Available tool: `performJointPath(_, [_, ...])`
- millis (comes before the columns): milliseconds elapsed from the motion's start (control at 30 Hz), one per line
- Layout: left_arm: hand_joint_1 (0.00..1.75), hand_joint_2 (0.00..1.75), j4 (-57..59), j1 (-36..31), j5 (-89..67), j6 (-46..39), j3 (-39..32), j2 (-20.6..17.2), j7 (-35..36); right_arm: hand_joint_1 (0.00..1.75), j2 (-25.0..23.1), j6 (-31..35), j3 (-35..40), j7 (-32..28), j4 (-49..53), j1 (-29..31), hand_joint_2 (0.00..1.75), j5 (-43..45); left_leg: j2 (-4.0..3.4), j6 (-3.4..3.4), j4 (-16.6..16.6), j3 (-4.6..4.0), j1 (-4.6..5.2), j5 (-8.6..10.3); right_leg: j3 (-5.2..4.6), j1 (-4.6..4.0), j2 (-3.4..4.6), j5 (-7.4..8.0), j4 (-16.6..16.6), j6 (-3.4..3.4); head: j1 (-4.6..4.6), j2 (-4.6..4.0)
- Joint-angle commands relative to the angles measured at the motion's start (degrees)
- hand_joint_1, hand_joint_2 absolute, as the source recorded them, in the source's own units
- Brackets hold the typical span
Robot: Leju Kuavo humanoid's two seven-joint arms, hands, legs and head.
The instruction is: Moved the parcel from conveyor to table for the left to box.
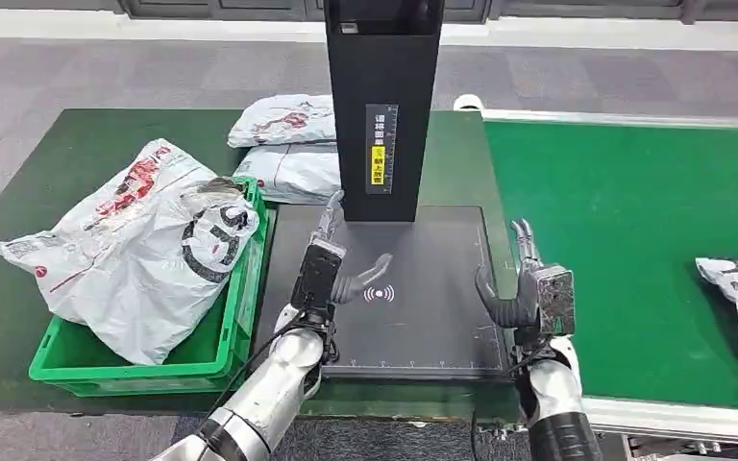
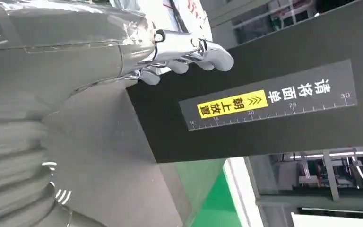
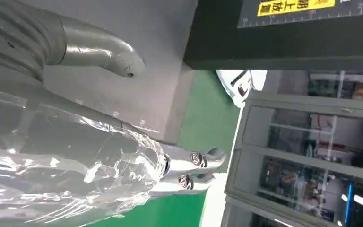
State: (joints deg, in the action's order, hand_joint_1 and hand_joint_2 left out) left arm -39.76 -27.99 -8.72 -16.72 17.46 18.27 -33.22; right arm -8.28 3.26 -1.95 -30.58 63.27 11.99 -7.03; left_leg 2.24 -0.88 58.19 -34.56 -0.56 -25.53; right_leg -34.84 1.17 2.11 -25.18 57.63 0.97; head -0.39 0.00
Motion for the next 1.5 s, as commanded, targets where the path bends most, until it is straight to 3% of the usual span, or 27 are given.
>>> performJointPath(33, [0.0,1.75,2.9,-1.2,0.3,-0.2,2.4,-1.7,0.5,0.0,0.2,2.4,-0.3,1.8,-0.3,0.4,1.75,-1.4,-0.31,0.03,-0.1,0.23,0.01,-0.04,0.2,-0.06,-0.1,0.0,-0.1,-0.1,0.0,0.0])
performJointPath(300, [0.0,1.75,3.8,-1.1,0.6,-0.8,1.9,-2.3,0.3,0.0,2.7,5.8,-5.6,2.3,-1.1,-0.9,1.75,-1.3,-0.07,0.05,-0.2,0.26,0.0,0.01,0.3,-0.06,-0.33,-0.03,-0.2,-0.09,0.0,0.0])
performJointPath(433, [0.0,1.75,3.6,-0.7,0.8,-1.1,1.4,-2.3,0.4,0.0,2.6,11.8,-9.7,4.7,-2.1,-0.9,1.75,-5.1,-0.09,0.04,-0.1,0.18,0.02,-0.03,0.18,-0.03,-0.18,-0.04,-0.1,-0.05,0.0,0.0])
performJointPath(600, [0.0,1.75,3.6,-0.7,0.8,-1.1,1.4,-2.3,0.4,0.0,3.1,11.6,-10.3,4.6,-2.1,-1.1,1.75,-4.9,-0.17,0.07,-0.1,0.2,0.02,-0.06,0.2,-0.03,-0.16,-0.03,-0.1,-0.08,0.0,0.0])
performJointPath(700, [0.0,1.75,3.8,-0.6,0.9,-0.9,1.2,-2.3,0.5,0.0,4.5,19.6,-14.4,6.2,-4.6,-0.7,1.75,-9.3,-0.19,0.08,-0.1,0.24,0.02,-0.05,0.23,-0.04,-0.19,-0.02,-0.1,-0.09,0.0,0.0])
performJointPath(933, [0.0,1.75,4.0,-0.1,1.6,-1.2,0.4,-3.0,-0.2,0.0,8.8,21.1,-22.8,5.1,-16.2,1.7,1.75,-10.7,-0.03,0.13,-0.1,0.21,0.0,-0.05,0.28,-0.04,-0.24,-0.02,-0.2,-0.02,0.0,0.0])
performJointPath(1367, [0.0,1.75,4.0,-0.1,1.7,-1.5,0.0,-2.9,-0.2,0.0,8.5,22.7,-23.6,5.7,-17.3,2.6,1.75,-11.2,-0.21,0.13,-0.1,0.13,0.04,-0.11,0.13,-0.04,-0.11,-0.01,-0.1,-0.05,0.0,0.0])
performJointPath(1500, [0.0,1.75,4.8,-1.0,2.2,-1.3,-1.5,-3.3,-0.6,0.0,12.3,25.0,-28.1,4.1,-28.4,7.1,1.75,-10.1,-0.26,0.17,-0.1,0.22,0.05,-0.11,0.23,-0.03,-0.14,0.0,-0.2,-0.05,0.0,0.0])
